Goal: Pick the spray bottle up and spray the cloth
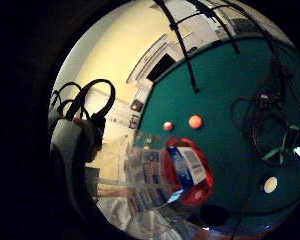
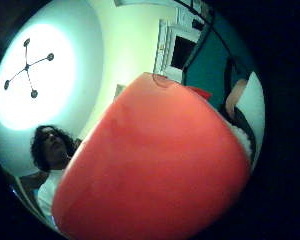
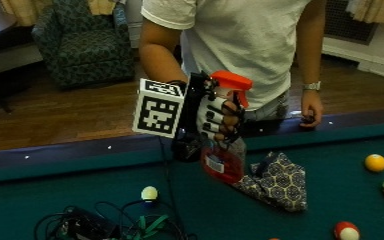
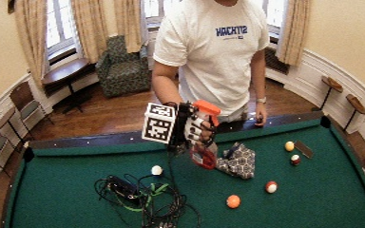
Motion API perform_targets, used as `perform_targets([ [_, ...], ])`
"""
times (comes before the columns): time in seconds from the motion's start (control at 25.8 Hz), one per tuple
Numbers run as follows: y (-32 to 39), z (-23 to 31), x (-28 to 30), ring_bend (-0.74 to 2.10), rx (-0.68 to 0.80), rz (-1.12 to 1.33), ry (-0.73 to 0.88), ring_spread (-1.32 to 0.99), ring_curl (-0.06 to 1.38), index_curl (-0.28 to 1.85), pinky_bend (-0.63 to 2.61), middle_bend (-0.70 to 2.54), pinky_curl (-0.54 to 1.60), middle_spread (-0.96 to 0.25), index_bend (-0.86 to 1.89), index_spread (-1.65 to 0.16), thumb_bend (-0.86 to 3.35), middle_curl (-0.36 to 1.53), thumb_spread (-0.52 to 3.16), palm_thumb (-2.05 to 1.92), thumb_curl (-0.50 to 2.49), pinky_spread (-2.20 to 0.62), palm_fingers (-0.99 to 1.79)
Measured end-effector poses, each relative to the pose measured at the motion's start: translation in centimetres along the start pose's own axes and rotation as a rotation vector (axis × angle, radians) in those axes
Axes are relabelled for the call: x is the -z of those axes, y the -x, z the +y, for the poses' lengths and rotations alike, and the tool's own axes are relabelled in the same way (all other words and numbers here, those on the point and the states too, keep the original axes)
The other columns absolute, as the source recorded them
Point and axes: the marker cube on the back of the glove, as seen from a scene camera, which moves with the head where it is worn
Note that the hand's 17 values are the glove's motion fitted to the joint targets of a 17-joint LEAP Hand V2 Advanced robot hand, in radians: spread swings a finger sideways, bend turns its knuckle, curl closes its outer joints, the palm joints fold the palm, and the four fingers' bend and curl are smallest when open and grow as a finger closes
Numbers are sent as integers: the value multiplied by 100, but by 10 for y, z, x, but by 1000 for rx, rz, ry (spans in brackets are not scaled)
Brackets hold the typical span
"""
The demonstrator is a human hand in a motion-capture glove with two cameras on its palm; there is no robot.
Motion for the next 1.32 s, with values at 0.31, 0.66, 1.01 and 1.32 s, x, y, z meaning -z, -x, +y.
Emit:
perform_targets([
  [0.31, 25, -6, -2, 63, -2, 86, 217, -21, 46, 53, 41, 57, 39, -18, 28, -27, -3, 53, 45, 91, 69, -26, 137],
  [0.66, -8, 2, -54, 64, -253, 263, 604, -21, 47, 55, 42, 58, 39, -18, 28, -27, -2, 53, 43, 90, 73, -26, 136],
  [1.01, -44, 19, -114, 65, -429, 493, 905, -20, 47, 57, 43, 58, 39, -18, 27, -27, -3, 53, 42, 90, 76, -26, 135],
  [1.32, -78, 35, -129, 65, -502, 704, 1034, -20, 47, 58, 43, 59, 39, -18, 26, -27, -2, 53, 42, 90, 78, -26, 135],
])
